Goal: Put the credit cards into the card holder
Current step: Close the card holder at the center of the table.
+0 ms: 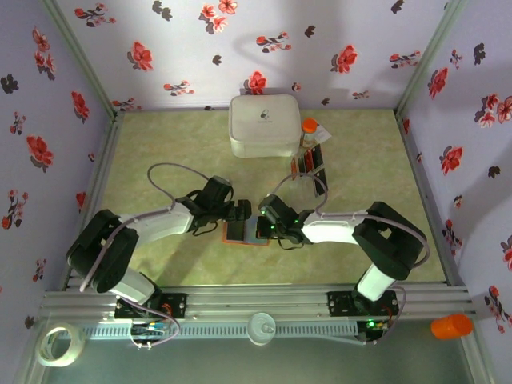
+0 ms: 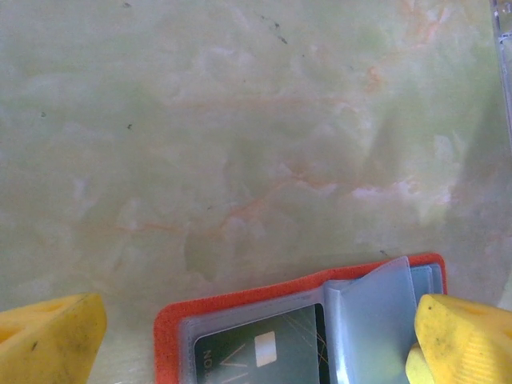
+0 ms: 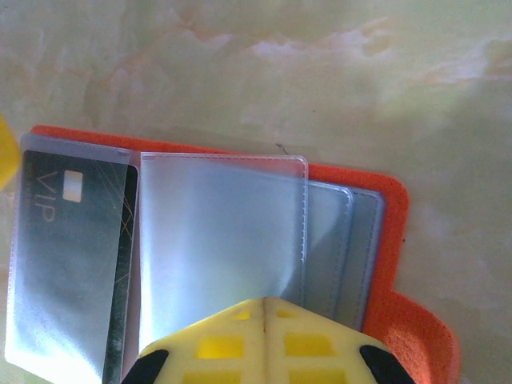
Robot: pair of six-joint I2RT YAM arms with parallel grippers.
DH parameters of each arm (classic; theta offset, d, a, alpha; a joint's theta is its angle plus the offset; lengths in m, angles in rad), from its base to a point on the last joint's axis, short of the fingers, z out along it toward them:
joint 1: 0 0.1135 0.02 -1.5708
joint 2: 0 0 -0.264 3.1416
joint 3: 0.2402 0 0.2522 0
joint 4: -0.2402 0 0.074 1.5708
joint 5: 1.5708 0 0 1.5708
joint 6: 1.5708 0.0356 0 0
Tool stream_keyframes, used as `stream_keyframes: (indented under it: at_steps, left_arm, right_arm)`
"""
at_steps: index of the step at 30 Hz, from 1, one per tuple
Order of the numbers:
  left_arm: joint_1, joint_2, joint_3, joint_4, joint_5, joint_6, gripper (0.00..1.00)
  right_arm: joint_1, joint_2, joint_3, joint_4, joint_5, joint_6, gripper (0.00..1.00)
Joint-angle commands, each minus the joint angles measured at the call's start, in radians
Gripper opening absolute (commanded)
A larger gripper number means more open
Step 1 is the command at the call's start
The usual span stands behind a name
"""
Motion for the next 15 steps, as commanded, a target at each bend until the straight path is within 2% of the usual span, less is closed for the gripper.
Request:
stream_keyframes:
  at_steps: [1, 15]
  left_arm:
    - [0.006, 0.023, -0.02, 0.028, 0.022, -0.027, 1.0]
    - [-0.026, 0.038, -0.024, 0.053, 0.045, -0.055, 1.0]
  right_arm:
    - [-0.004, 0.039, -0.032, -0.05, 0.004, 0.021, 0.02]
    - [-0.004, 0.039, -0.038, -0.05, 0.005, 0.021, 0.01]
